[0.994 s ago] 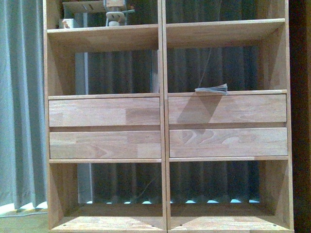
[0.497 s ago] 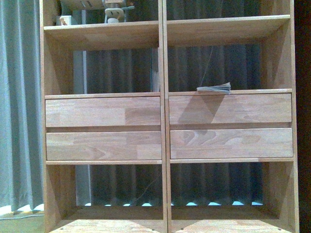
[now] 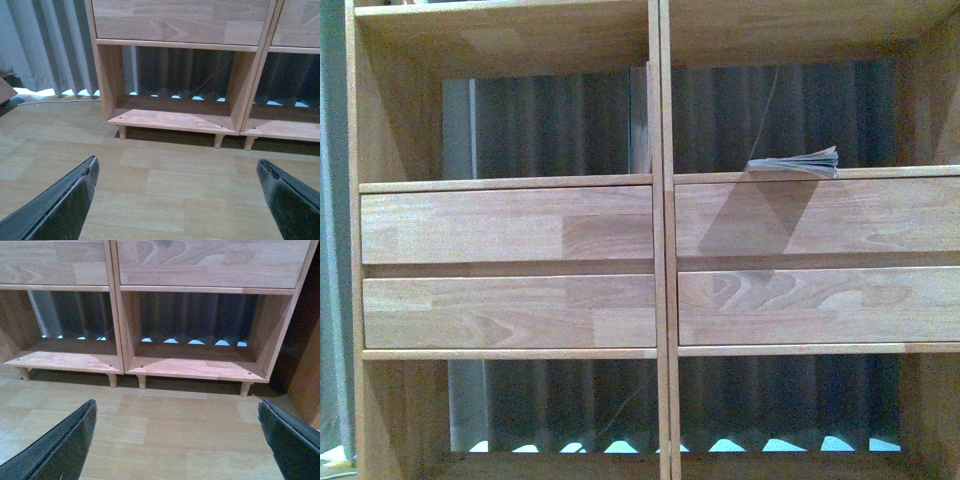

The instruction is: Organize books on shelf

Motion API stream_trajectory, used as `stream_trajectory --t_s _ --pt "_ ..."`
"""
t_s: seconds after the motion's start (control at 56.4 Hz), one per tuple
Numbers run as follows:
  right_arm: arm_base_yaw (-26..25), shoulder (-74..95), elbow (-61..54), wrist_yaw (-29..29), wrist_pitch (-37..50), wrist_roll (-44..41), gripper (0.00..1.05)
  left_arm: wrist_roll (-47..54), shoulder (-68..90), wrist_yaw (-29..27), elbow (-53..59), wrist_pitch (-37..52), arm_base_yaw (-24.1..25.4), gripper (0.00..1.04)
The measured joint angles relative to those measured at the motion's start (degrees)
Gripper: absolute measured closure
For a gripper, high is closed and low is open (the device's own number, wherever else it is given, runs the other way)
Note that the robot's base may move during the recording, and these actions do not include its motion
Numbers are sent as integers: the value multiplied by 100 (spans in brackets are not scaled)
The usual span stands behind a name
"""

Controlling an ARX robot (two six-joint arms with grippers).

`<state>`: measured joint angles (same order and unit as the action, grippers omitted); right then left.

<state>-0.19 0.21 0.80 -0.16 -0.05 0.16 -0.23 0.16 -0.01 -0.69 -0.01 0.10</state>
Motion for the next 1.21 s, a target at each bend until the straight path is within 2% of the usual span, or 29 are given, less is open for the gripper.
stream_trajectory --t_s 1.207 --pt "0 0 0 -2 0 -2 7 -2 -2 0 0 0 0 7"
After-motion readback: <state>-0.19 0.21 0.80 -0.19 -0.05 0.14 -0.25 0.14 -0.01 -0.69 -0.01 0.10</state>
